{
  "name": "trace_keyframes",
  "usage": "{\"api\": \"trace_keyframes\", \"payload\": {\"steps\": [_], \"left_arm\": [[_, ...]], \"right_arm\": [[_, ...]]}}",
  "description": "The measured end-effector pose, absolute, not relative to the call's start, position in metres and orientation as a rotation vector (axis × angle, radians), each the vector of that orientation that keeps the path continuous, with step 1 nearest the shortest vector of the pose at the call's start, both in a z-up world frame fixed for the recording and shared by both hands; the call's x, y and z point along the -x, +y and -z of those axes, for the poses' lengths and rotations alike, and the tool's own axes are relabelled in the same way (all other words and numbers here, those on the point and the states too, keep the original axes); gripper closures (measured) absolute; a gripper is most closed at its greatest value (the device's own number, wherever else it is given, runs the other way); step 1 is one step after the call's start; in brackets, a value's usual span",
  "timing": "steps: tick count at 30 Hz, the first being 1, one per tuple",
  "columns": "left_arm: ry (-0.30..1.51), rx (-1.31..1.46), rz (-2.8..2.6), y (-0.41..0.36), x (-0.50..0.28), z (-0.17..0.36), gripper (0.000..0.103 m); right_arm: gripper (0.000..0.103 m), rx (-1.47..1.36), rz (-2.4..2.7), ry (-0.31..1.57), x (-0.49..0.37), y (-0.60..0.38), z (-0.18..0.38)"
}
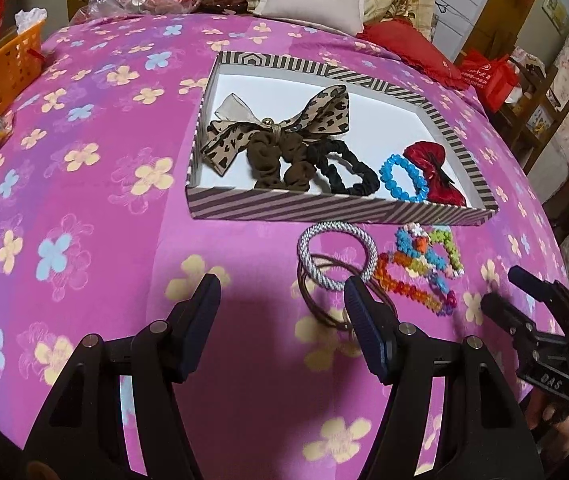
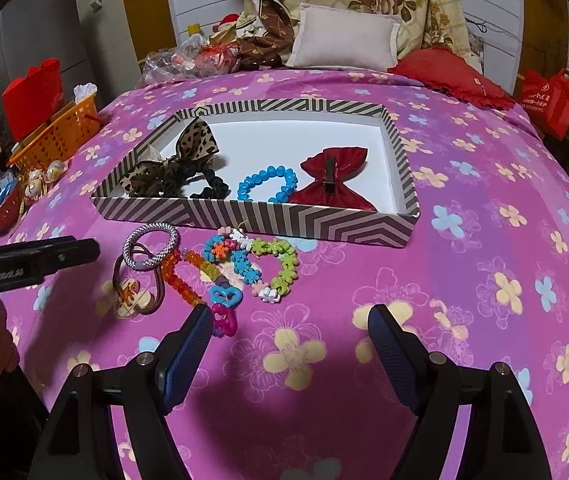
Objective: Organize jewelry
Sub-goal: 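Move both tools back toward the remaining bracelets beside the tray, then grasp the silver hair tie with the left tool while the right tool grasps the green flower bracelet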
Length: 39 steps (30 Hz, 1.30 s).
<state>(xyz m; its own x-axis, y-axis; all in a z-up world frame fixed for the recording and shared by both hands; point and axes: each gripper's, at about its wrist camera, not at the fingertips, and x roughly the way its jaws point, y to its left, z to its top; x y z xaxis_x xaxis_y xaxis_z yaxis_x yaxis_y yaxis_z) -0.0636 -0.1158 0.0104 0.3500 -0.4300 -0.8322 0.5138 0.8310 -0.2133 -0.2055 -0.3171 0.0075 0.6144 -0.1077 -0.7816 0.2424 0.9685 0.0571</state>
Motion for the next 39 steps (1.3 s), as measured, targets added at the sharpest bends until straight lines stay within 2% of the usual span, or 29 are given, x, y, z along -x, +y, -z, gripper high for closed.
{"api": "trace_keyframes", "payload": {"steps": [10, 13, 15, 19, 29, 31, 32, 33, 34, 38, 39], "left_arm": [[1.045, -0.164, 0.621, -0.142, 0.046, -0.007, 0.04], [1.051, -0.194, 0.614, -0.15, 0.043, -0.003, 0.046], [1.061, -0.208, 0.601, -0.155, 0.039, 0.0, 0.049], [1.089, -0.231, 0.595, -0.162, 0.033, 0.008, 0.054], [1.07, -0.356, 0.585, -0.177, 0.031, 0.012, 0.055], [1.067, -0.364, 0.601, -0.178, 0.032, 0.012, 0.065], [1.067, -0.366, 0.601, -0.178, 0.032, 0.011, 0.07], [1.07, -0.365, 0.603, -0.178, 0.031, 0.011, 0.08], [1.074, -0.363, 0.605, -0.178, 0.031, 0.011, 0.087], [1.081, -0.35, 0.627, -0.177, 0.028, 0.01, 0.091], [1.084, -0.336, 0.633, -0.175, 0.028, 0.01, 0.094]], "right_arm": [[0.025, -0.169, 0.19, 0.885, 0.191, -0.319, -0.004], [0.028, -0.172, 0.188, 0.888, 0.187, -0.321, -0.003], [0.033, -0.173, 0.184, 0.894, 0.184, -0.322, -0.002], [0.033, -0.179, 0.181, 0.897, 0.179, -0.325, 0.0], [0.034, -0.166, 0.17, 0.91, 0.16, -0.327, 0.007], [0.034, -0.155, 0.176, 0.916, 0.156, -0.327, 0.009], [0.039, -0.15, 0.178, 0.922, 0.154, -0.327, 0.011], [0.046, -0.15, 0.176, 0.931, 0.151, -0.328, 0.013], [0.047, -0.153, 0.171, 0.941, 0.149, -0.328, 0.015], [0.049, -0.17, 0.167, 0.937, 0.143, -0.331, 0.021], [0.053, -0.175, 0.163, 0.933, 0.142, -0.332, 0.021]]}}
